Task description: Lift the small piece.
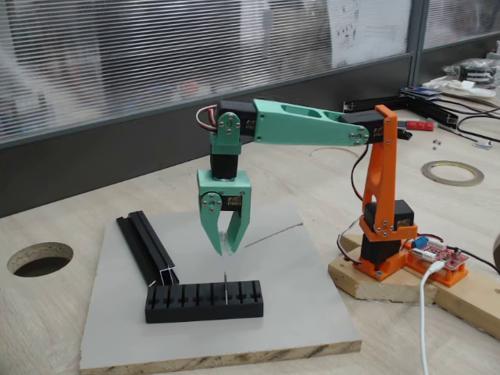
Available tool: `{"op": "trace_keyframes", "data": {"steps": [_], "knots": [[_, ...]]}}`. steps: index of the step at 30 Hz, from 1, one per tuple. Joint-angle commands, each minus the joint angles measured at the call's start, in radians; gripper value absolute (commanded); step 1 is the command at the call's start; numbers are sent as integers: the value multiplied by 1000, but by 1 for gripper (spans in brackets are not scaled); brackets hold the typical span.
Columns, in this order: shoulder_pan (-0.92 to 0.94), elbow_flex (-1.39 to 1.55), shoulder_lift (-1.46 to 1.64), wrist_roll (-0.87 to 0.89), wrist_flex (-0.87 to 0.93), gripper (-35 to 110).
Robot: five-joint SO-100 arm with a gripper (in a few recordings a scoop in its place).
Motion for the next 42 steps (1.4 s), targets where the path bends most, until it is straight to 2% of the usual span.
{"op": "trace_keyframes", "data": {"steps": [1, 6, 13, 24, 33, 37, 42], "knots": [[-14, -11, 11, 12, 2, 9], [-14, -11, 3, 23, 0, 9], [-17, -21, -51, 193, 2, 9], [-69, -14, -35, 196, 11, 10], [-110, -12, -40, 198, 14, 31], [-104, -9, -35, 198, 34, 33], [-110, -12, -34, 198, 166, 34]]}}
